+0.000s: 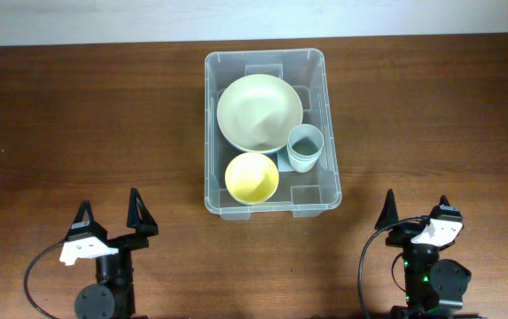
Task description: Pack container
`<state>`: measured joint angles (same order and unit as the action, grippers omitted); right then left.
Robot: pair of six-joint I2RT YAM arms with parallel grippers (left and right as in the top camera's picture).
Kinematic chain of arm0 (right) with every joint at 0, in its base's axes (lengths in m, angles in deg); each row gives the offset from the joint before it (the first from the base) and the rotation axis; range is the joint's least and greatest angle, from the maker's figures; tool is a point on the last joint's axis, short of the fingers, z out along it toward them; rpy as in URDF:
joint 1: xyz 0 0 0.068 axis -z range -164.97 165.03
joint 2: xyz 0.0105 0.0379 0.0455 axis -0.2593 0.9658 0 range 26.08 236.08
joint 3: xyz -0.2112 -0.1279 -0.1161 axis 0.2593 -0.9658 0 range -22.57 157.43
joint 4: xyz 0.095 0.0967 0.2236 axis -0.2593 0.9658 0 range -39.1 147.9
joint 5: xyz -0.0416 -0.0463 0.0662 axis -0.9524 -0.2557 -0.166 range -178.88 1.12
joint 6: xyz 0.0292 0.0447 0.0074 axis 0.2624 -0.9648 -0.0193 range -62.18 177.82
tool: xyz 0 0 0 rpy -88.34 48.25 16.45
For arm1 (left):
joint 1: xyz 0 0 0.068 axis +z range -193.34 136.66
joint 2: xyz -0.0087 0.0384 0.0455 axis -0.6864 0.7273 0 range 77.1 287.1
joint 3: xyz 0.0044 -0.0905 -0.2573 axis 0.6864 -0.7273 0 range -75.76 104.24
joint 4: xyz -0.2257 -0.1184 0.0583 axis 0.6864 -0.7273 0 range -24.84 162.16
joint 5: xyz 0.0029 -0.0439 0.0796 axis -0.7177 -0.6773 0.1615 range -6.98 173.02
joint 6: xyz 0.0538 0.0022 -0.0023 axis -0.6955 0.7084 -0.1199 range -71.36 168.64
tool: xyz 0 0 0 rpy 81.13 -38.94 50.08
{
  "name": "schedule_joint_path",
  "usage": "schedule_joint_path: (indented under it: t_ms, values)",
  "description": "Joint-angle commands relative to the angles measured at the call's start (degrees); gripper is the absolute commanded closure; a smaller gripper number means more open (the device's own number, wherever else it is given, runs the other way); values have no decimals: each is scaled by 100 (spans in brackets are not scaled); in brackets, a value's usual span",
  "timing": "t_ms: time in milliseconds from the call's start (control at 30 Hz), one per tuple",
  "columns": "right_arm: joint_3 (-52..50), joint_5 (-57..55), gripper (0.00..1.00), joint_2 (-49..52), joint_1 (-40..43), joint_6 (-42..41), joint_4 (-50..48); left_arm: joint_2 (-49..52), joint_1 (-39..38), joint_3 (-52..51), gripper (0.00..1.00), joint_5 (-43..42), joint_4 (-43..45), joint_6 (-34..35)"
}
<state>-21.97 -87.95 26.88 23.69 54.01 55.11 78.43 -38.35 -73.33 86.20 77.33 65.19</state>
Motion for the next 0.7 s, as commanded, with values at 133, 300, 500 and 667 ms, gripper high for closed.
schedule_joint_path:
  t_ms: [133,300,500,667]
  values:
    - [-28,-50,1,-61,-46,35,22,-79,-79,-118,0,-81,-146,59]
    - [-28,-50,1,-61,-46,35,22,-101,-83,-195,0,-81,-245,59]
    - [-28,-50,1,-61,-46,37,22,-101,-83,-195,0,98,-789,52]
    - [-28,-50,1,-61,-46,35,22,-101,-83,-195,0,267,-914,-960]
